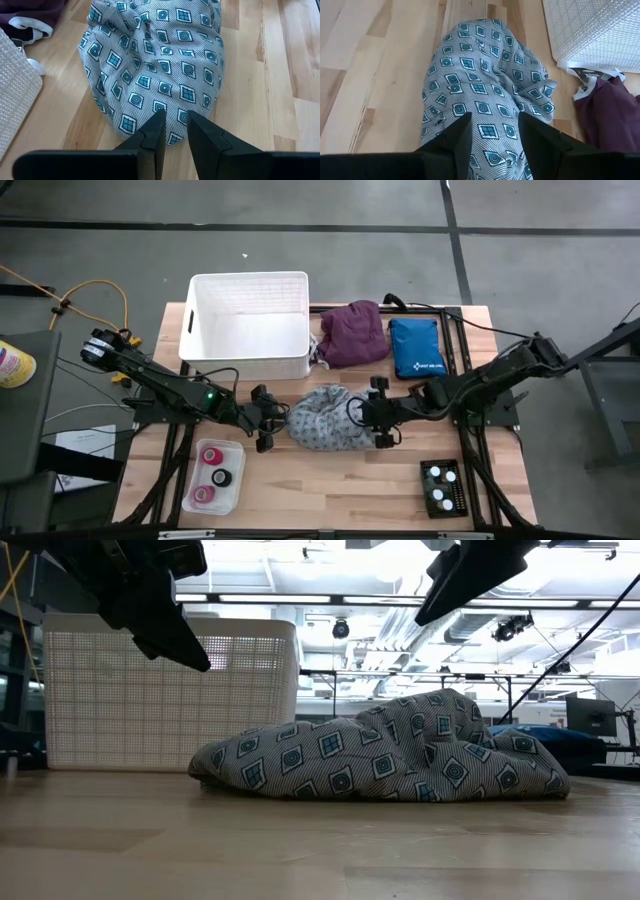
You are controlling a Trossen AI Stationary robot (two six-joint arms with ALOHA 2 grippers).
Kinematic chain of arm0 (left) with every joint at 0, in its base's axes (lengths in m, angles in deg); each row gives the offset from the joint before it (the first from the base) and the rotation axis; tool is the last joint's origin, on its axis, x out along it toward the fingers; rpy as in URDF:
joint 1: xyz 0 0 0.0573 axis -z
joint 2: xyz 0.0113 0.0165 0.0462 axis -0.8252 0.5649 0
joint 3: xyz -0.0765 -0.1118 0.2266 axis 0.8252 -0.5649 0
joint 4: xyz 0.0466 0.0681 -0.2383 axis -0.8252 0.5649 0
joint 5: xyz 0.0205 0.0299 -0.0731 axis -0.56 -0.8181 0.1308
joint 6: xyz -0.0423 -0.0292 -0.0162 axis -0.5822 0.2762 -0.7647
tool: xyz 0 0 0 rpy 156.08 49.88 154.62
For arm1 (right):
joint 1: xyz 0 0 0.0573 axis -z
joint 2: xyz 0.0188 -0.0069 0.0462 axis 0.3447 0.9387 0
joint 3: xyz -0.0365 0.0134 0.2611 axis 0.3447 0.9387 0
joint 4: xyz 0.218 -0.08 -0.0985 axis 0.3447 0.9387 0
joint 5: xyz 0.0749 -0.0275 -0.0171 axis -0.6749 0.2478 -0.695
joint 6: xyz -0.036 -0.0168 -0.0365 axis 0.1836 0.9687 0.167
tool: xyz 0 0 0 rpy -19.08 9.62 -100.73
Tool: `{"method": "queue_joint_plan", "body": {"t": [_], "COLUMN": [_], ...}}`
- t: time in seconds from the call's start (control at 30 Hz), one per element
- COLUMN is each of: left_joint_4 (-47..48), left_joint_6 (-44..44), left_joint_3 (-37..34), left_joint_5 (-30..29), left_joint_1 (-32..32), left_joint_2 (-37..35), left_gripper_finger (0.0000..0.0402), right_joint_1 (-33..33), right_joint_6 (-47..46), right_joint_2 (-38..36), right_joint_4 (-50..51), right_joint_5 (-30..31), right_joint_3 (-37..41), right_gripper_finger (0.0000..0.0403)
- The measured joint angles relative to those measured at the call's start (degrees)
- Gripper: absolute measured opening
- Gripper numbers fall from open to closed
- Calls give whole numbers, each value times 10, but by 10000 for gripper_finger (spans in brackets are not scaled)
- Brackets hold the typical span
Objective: Pick & place medical supplies in basket/bin
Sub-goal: Put the gray patterned patient gown into the top white bin
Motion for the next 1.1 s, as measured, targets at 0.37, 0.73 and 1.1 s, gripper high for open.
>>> {"method": "queue_joint_plan", "body": {"t": [0.37, 0.73, 1.1], "left_joint_4": [0, 0, 0], "left_joint_6": [0, 0, 16], "left_joint_3": [0, 0, 0], "left_joint_5": [0, 0, 0], "left_joint_1": [0, 0, 0], "left_joint_2": [0, 0, 0], "left_gripper_finger": [74, 74, 74], "right_joint_1": [0, 0, 0], "right_joint_6": [1, 2, 2], "right_joint_2": [0, 0, 0], "right_joint_4": [-8, -19, -18], "right_joint_5": [0, 1, 1], "right_joint_3": [0, 0, 0], "right_gripper_finger": [148, 148, 148]}}
